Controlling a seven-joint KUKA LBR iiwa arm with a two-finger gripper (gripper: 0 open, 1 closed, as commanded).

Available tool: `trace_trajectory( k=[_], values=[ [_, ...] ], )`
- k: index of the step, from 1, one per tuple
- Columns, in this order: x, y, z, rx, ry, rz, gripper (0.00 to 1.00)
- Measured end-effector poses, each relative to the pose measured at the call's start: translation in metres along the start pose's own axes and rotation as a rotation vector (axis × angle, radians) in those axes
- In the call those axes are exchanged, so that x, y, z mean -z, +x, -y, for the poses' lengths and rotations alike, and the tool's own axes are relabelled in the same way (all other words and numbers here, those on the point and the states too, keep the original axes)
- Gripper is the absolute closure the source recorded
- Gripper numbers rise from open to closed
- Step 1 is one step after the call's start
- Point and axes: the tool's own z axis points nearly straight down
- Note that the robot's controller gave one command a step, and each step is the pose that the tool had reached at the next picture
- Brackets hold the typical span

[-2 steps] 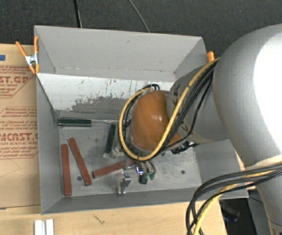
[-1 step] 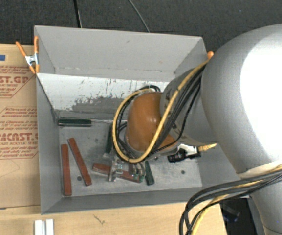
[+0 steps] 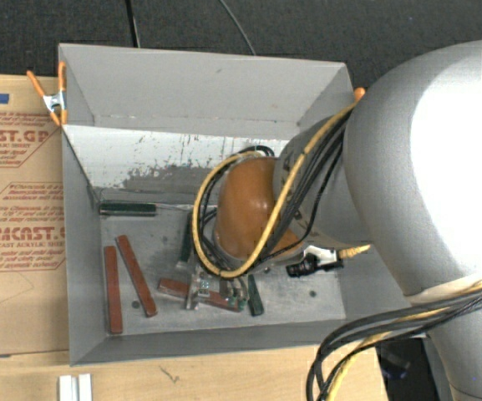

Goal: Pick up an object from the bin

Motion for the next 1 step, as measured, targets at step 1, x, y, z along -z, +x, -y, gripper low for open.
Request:
trace_trajectory(
  k=[1],
  values=[
    [0.0039,0.001,0.0004,0.0,0.002,-0.006,1.0]
  ],
)
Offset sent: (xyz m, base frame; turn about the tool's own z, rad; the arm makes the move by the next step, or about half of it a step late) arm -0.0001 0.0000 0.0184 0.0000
